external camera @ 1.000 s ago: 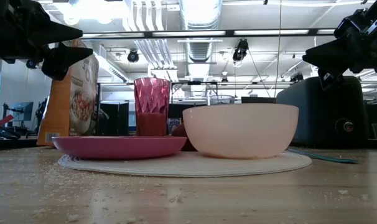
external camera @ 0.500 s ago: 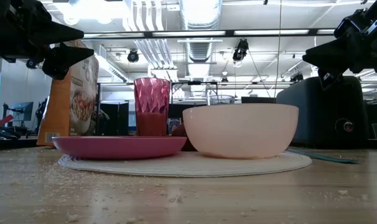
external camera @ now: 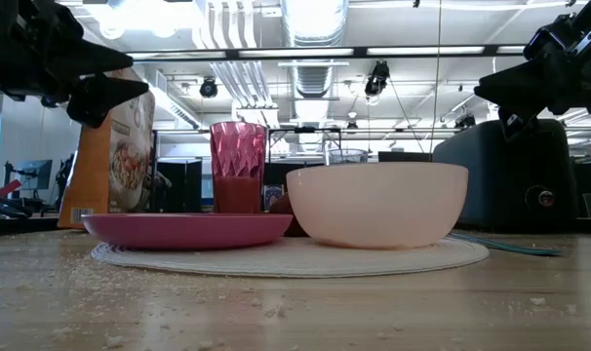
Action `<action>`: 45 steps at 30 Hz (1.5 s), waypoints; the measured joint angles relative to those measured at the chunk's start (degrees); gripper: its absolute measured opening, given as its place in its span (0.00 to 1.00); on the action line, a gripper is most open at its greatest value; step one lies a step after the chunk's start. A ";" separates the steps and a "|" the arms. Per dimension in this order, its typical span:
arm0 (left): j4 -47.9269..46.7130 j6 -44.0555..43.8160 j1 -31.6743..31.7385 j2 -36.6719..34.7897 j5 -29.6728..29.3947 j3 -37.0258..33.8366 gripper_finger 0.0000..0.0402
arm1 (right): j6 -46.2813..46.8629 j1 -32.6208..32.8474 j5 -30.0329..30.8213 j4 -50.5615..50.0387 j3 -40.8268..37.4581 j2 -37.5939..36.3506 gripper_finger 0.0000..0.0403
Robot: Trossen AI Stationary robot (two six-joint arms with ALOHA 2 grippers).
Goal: Arrange a breakfast setting
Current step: Return to Home Position
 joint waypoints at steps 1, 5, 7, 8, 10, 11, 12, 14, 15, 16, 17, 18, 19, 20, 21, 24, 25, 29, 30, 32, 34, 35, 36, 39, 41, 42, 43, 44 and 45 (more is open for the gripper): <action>-0.02 0.00 -0.02 0.13 0.00 0.00 0.61 | 0.00 0.01 0.01 0.00 0.02 0.00 0.13; -0.02 0.00 -0.02 0.71 0.00 0.00 0.61 | 0.00 -0.01 0.00 0.01 -0.01 0.00 0.13; -0.01 0.00 -0.02 0.99 0.00 0.02 0.61 | 0.00 0.00 0.00 0.01 -0.01 0.00 0.13; -0.02 0.00 -0.02 1.15 0.00 0.02 0.61 | 0.00 -0.01 0.02 0.01 0.01 0.00 0.13; -0.02 0.00 -0.01 1.42 0.01 0.02 0.61 | 0.00 0.00 0.00 0.00 -0.01 0.00 0.13; -0.02 0.00 0.00 1.57 0.00 0.02 0.61 | 0.00 0.01 0.00 0.00 -0.01 0.00 0.13; -0.02 0.00 -0.02 1.70 0.00 0.02 0.61 | 0.00 0.00 0.00 0.00 0.00 0.00 0.13; -0.02 0.00 -0.02 2.01 0.00 0.02 0.61 | 0.00 0.00 0.00 0.01 -0.01 0.00 0.13; -0.02 0.00 0.00 2.17 0.00 0.02 0.61 | 0.00 -0.01 0.00 0.00 0.00 0.00 0.13; -0.02 0.00 -0.02 2.29 0.00 0.02 0.61 | 0.00 0.01 0.00 0.01 0.00 0.00 0.13; -0.02 0.00 -0.01 2.45 0.00 0.02 0.61 | 0.00 0.01 0.00 0.01 0.02 0.00 0.13; -0.01 0.00 -0.02 2.59 0.00 0.04 0.61 | 0.00 0.01 0.00 0.01 0.02 0.00 0.13; -0.02 0.00 -0.02 2.72 0.00 0.04 0.61 | 0.00 0.01 0.02 0.00 0.00 0.00 0.13; 0.00 0.00 -0.01 2.87 0.00 0.04 0.61 | 0.00 0.00 0.00 0.01 -0.01 0.00 0.13; -0.02 0.00 -0.01 3.01 0.02 0.04 0.61 | 0.00 0.01 0.00 0.01 -0.01 0.00 0.13; 0.00 0.00 -0.02 3.41 0.00 0.04 0.61 | 0.00 0.01 0.01 0.01 0.01 0.00 0.13; -0.01 0.00 -0.02 3.53 0.00 0.04 0.61 | 0.00 0.00 0.00 0.01 -0.01 0.00 0.13; -0.01 0.00 -0.01 4.04 0.01 0.04 0.61 | 0.00 0.01 0.00 -0.01 0.00 0.00 0.13; -0.02 0.00 -0.02 4.15 0.01 0.04 0.61 | 0.00 0.01 0.01 0.00 -0.01 0.00 0.13; 0.00 0.00 -0.01 4.36 0.00 0.04 0.61 | 0.00 0.01 0.00 0.00 0.00 0.00 0.13; -0.02 0.00 -0.02 4.54 0.01 0.04 0.61 | 0.00 0.01 0.02 0.01 0.00 0.00 0.13; 0.00 0.00 -0.02 4.66 0.00 0.04 0.61 | 0.00 0.01 0.02 0.01 0.02 0.00 0.13; -0.02 0.00 -0.02 4.72 0.00 0.04 0.61 | 0.00 -0.01 0.00 -0.01 -0.01 0.00 0.13; 0.00 0.00 0.00 4.97 0.02 0.04 0.61 | 0.00 0.00 0.00 0.01 0.01 0.00 0.13; -0.02 0.00 -0.02 5.11 0.02 0.04 0.61 | 0.00 0.00 0.00 0.00 0.00 0.00 0.13; -0.01 0.00 0.00 5.18 0.01 0.04 0.61 | 0.00 0.01 0.00 0.01 0.00 0.00 0.13; 0.00 0.00 0.00 5.24 0.00 0.04 0.61 | 0.00 0.01 0.02 0.01 0.00 0.00 0.13; 0.00 0.00 -0.02 5.33 0.02 0.04 0.61 | 0.00 0.01 0.00 0.01 0.00 0.00 0.13; -0.02 0.00 -0.02 5.39 0.02 0.04 0.61 | 0.00 -0.01 0.00 0.01 -0.01 0.00 0.13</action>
